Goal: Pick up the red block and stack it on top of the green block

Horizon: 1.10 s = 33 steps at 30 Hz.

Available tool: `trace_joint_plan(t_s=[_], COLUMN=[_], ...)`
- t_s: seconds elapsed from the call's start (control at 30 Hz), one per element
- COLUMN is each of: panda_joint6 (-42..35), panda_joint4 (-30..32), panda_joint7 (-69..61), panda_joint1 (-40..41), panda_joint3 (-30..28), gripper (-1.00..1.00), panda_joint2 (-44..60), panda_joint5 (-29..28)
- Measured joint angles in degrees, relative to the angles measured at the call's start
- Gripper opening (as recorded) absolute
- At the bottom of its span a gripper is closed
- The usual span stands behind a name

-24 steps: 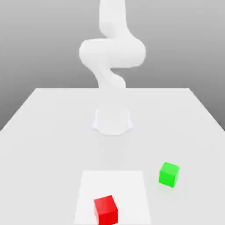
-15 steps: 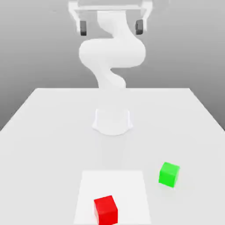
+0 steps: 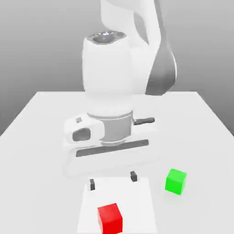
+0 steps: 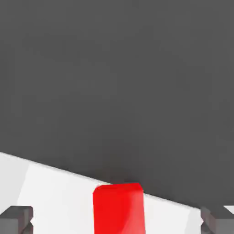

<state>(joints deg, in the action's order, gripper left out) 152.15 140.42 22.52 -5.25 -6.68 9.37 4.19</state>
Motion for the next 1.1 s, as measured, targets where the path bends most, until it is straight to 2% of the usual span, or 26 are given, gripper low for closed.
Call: trace_joint_plan(t_s=[0.17,0.2,0.43,0.6,0.87,1.03,1.1], panda_joint6=[7.21,8.88,9.21,2.11,0.67,0.45,2.64], panda_joint4=[-0.64,-0.94,-1.01,0.64,11.29,18.37,19.46], panda_joint7=[-2.02,-2.39,-2.42,-1.01,-13.22,-23.65,-25.28], panda_joint1=[0.90,1.31,1.42,0.30,-9.33,-17.70,-18.68], panda_joint3=[1.05,1.56,1.69,0.52,8.92,11.00,11.58], gripper=[0.00,-1.00,-1.00,-1.00,-1.00,-1.00,-1.00], panda_joint2=[10.28,12.30,12.78,3.99,-8.07,-15.45,-14.38], panda_joint5=[1.10,1.58,1.61,-0.84,-4.02,-3.03,-3.07])
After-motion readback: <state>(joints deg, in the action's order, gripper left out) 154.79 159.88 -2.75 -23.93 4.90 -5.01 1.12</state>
